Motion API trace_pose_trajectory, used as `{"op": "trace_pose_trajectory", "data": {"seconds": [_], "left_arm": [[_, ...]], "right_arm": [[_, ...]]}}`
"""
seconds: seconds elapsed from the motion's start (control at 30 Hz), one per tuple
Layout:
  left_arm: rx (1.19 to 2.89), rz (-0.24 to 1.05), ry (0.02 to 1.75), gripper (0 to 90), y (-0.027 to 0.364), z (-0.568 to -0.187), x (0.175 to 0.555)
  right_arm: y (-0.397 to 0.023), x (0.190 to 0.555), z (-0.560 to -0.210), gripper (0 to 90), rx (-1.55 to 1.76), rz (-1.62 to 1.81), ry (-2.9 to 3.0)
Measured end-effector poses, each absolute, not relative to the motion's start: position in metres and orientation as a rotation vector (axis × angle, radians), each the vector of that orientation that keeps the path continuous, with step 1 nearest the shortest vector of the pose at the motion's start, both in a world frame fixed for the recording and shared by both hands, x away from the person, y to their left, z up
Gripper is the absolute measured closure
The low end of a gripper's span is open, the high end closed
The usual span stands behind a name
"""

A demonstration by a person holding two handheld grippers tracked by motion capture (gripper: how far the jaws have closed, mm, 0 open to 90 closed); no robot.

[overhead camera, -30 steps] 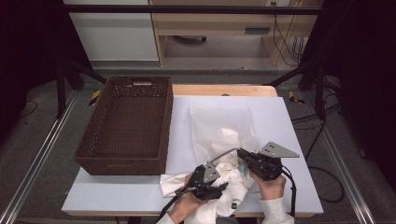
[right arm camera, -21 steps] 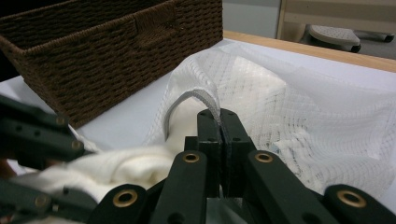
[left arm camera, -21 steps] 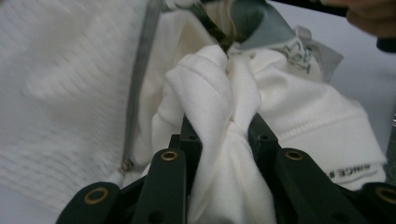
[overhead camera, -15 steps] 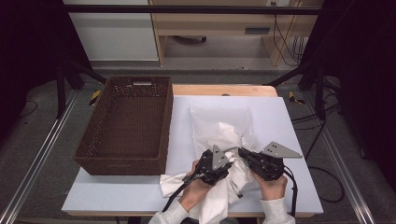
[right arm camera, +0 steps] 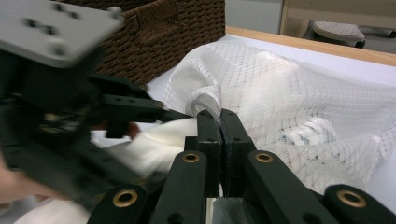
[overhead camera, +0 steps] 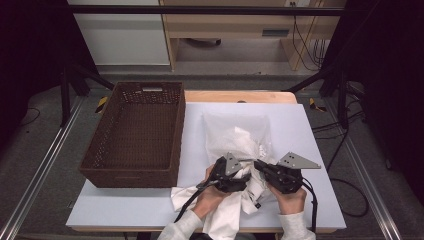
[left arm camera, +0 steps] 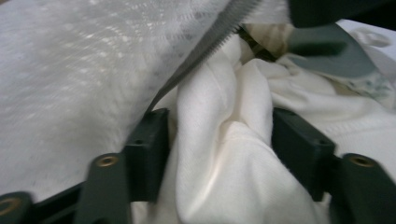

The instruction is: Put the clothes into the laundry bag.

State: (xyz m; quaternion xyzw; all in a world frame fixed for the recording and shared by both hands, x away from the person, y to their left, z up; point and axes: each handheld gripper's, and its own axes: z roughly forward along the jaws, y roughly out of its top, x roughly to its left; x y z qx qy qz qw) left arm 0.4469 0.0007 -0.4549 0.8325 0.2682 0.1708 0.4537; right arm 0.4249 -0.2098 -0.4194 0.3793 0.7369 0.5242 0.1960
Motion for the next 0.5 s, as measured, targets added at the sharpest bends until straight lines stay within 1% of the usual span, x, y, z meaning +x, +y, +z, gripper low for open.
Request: {"op": "trace_pose_trajectory", "data": {"seconds": [0.1, 0.17, 0.23, 0.33, 0.37, 0.47, 0.5], "left_arm": [[2.067, 0.433, 0.633, 24.8, 0.016, -0.449, 0.430], [2.050, 0.401, 0.625, 22.1, 0.028, -0.446, 0.419], [2.033, 0.390, 0.630, 21.5, 0.040, -0.446, 0.408], [2.014, 0.352, 0.643, 22.6, 0.057, -0.456, 0.395], [1.999, 0.347, 0.651, 24.4, 0.060, -0.461, 0.392], [2.029, 0.346, 0.655, 32.0, 0.060, -0.469, 0.394], [2.017, 0.322, 0.670, 34.9, 0.059, -0.471, 0.397]], "right_arm": [[-0.209, 0.425, -0.420, 88.7, 1.047, 1.463, 2.072], [-0.208, 0.424, -0.420, 88.7, 1.049, 1.460, 2.072], [-0.207, 0.424, -0.420, 88.7, 1.048, 1.459, 2.073], [-0.205, 0.423, -0.420, 88.7, 1.048, 1.459, 2.074], [-0.204, 0.423, -0.420, 88.7, 1.049, 1.459, 2.074], [-0.200, 0.424, -0.420, 88.7, 1.042, 1.455, 2.083], [-0.199, 0.424, -0.421, 88.7, 1.035, 1.451, 2.089]]}}
